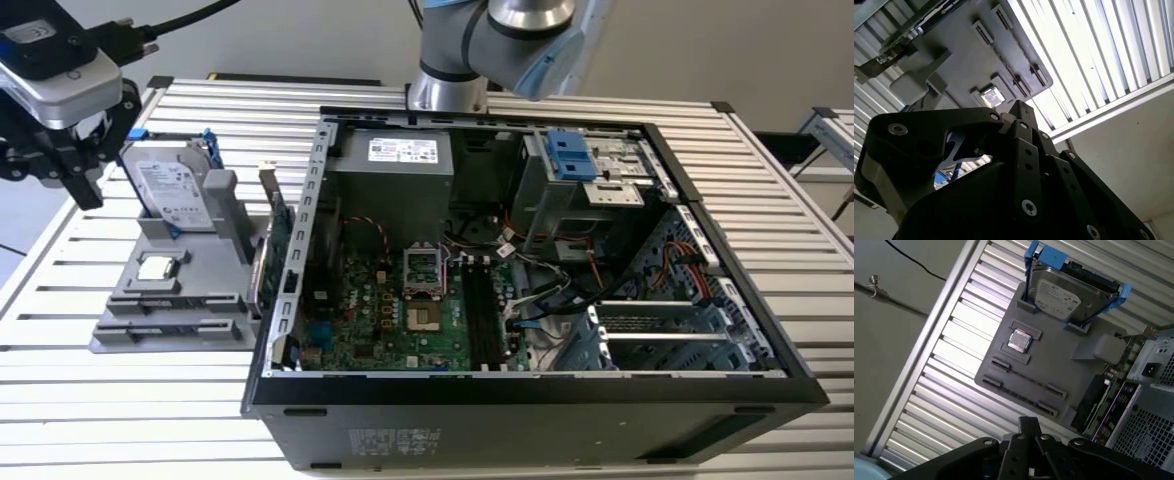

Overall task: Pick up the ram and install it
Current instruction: 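Pick up the ram and move it above insertion slot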

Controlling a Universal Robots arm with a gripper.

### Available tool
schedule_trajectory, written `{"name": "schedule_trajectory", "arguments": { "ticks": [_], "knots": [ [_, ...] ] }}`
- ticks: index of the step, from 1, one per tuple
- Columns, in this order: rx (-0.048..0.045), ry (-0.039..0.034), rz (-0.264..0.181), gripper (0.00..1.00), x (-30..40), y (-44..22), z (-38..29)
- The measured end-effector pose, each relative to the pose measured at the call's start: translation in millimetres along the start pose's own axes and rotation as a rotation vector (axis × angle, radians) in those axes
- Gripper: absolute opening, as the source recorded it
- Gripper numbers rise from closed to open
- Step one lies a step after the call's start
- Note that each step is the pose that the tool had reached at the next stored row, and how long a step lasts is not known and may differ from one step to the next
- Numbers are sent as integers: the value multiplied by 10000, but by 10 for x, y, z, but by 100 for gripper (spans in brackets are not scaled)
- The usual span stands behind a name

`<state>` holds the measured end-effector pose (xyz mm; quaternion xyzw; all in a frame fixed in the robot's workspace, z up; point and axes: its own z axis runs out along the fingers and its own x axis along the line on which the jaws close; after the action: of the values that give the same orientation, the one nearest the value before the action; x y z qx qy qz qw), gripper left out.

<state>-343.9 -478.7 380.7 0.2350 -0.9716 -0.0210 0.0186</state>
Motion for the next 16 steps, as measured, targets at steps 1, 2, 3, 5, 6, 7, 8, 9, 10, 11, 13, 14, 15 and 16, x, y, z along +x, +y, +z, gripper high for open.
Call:
{"name": "schedule_trajectory", "arguments": {
  "ticks": [1,2,3,5,6,7,8,9,10,11,13,14,15,16],
  "knots": [
    [3,7,-116,0,0,0,0],
    [6,12,-231,0,0,1,0],
    [9,19,-352,0,0,2,0],
    [15,29,-559,0,0,2,0],
    [17,33,-660,0,0,2,0],
    [20,38,-753,0,-1,2,0],
    [22,43,-849,0,-1,2,0],
    [24,47,-935,0,-1,2,0],
    [27,52,-1024,0,-1,3,0],
    [29,55,-1106,0,-1,3,0],
    [33,64,-1269,0,-1,3,0],
    [35,68,-1352,0,-1,3,0],
    [38,72,-1434,0,-1,3,0],
    [39,76,-1514,0,-1,3,0]
  ]
}}
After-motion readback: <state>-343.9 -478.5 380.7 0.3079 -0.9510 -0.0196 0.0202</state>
